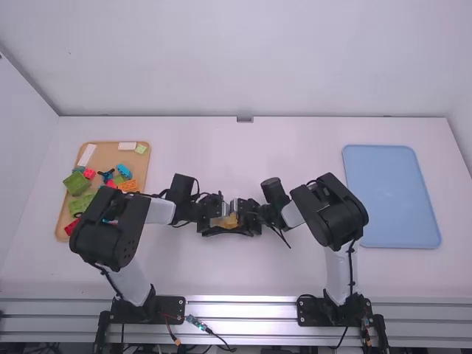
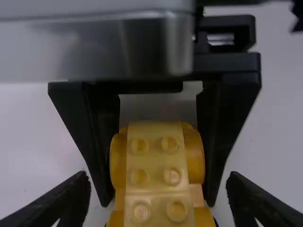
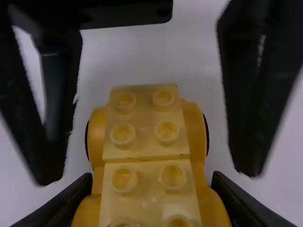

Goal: Assemble lego blocks to make yellow taxi

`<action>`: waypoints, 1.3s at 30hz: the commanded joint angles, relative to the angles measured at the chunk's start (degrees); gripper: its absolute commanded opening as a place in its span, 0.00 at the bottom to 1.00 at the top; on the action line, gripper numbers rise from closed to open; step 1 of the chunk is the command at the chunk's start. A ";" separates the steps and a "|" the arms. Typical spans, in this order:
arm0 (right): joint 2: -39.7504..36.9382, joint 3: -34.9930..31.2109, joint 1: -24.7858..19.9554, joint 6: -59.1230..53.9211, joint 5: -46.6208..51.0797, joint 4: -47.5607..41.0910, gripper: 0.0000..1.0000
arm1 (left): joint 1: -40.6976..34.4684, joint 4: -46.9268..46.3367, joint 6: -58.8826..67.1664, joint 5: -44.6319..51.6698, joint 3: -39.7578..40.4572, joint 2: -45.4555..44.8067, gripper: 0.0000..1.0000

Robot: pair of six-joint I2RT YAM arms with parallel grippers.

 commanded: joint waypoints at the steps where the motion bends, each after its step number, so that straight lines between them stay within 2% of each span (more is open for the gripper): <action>1: 1.08 -0.33 0.20 -0.70 2.95 -1.01 0.41 | -0.31 -0.19 -2.77 0.17 1.51 0.15 0.79; 11: 1.08 -0.33 0.17 -0.50 3.76 -1.16 0.41 | 1.03 -4.95 -3.27 0.02 2.60 -5.73 0.75; 13: 1.08 -0.33 0.17 -0.50 3.76 -1.14 0.41 | 1.81 -6.59 -3.25 0.00 2.51 -7.59 0.57; 14: 1.08 -0.33 0.17 -0.50 3.76 -1.14 0.41 | 2.10 -7.00 -3.27 -0.02 2.45 -8.16 0.45; 15: 1.08 -0.33 0.17 -0.52 3.76 -1.14 0.41 | 2.21 -7.20 -3.30 0.00 2.43 -8.38 0.39; 16: 1.08 -0.33 0.17 -0.52 3.76 -1.14 0.41 | 2.54 -8.10 -3.27 0.02 2.34 -9.21 0.09; 17: 1.08 -0.33 0.17 -0.50 3.76 -1.14 0.41 | 2.56 -8.47 -3.30 -0.17 2.21 -9.62 0.02; 24: 1.08 -0.33 0.20 -0.52 3.76 -1.14 0.41 | 2.10 -12.14 0.35 -0.52 2.03 -8.27 0.02; 39: 1.08 -0.33 -0.55 -0.48 3.72 -1.11 0.40 | 2.12 -10.61 -0.06 -4.96 1.84 2.57 0.02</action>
